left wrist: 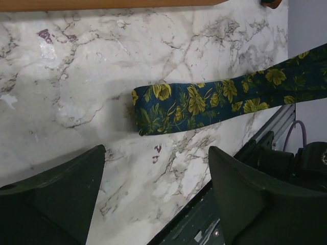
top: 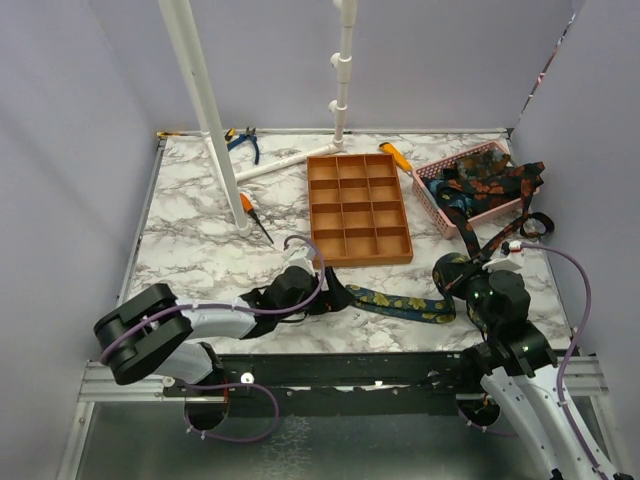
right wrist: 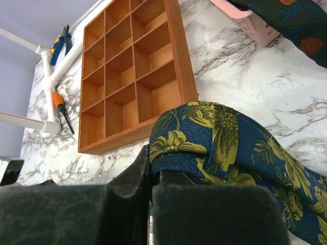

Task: Roll the ties
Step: Flatten out the tie at the center of the board.

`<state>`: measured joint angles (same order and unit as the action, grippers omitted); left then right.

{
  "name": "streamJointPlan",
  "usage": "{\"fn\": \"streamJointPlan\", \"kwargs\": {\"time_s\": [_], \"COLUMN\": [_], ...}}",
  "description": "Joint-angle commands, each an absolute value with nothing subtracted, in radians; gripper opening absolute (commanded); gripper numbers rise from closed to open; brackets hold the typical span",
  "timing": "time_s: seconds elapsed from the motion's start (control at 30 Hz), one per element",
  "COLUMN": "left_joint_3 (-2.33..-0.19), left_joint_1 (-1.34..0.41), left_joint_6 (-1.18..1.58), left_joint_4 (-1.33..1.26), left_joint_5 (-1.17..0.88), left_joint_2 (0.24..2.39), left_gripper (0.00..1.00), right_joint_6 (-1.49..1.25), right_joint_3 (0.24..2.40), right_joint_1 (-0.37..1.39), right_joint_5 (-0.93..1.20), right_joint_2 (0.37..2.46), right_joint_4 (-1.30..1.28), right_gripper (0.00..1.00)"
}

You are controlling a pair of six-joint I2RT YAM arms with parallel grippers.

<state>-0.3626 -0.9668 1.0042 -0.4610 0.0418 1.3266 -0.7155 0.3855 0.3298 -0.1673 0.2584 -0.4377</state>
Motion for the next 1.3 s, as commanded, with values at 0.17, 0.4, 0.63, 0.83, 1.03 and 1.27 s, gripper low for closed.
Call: {"fn": "streamJointPlan", "kwargs": {"time_s": [0.17, 0.4, 0.63, 0.83, 1.03, 1.27], "left_joint_3": [-0.478, -0.483, -0.425, -0.318, -0.244, -0.136], "left_joint_1": [-0.924, -0.916, -0.916, -0.915, -0.914, -0.912], "left_joint_6": [1.004, 1.000, 0.963, 0.906, 0.938, 1.035], "left_joint_4": [-0.598, -0.594, -0.581, -0.303, 0.061, 0.281], "left_joint_5": [-0.094, -0.064, -0.036, 0.175, 0.398, 0.454], "left_joint_2": [1.574, 1.635, 1.575, 1.230, 0.793, 0.469], "left_gripper": [0.67, 0.39, 0.00, 0.00, 0.00, 0.00], "right_joint_6": [-0.708, -0.702, -0.706, -0.707, -0.755, -0.857], "right_joint_3": [0.390, 0.388, 0.408, 0.433, 0.420, 0.386], "right_joint_1": [0.328, 0.328, 0.328, 0.328, 0.328, 0.329], "right_joint_5": [-0.138, -0.129, -0.125, -0.151, -0.203, -0.242], "right_joint_2": [0.247, 0.239, 0.245, 0.285, 0.322, 0.435], "right_joint_4": [-0.432, -0.427, -0.436, -0.453, -0.448, -0.399], "right_gripper": [0.00, 0.00, 0.00, 0.02, 0.45, 0.77]}}
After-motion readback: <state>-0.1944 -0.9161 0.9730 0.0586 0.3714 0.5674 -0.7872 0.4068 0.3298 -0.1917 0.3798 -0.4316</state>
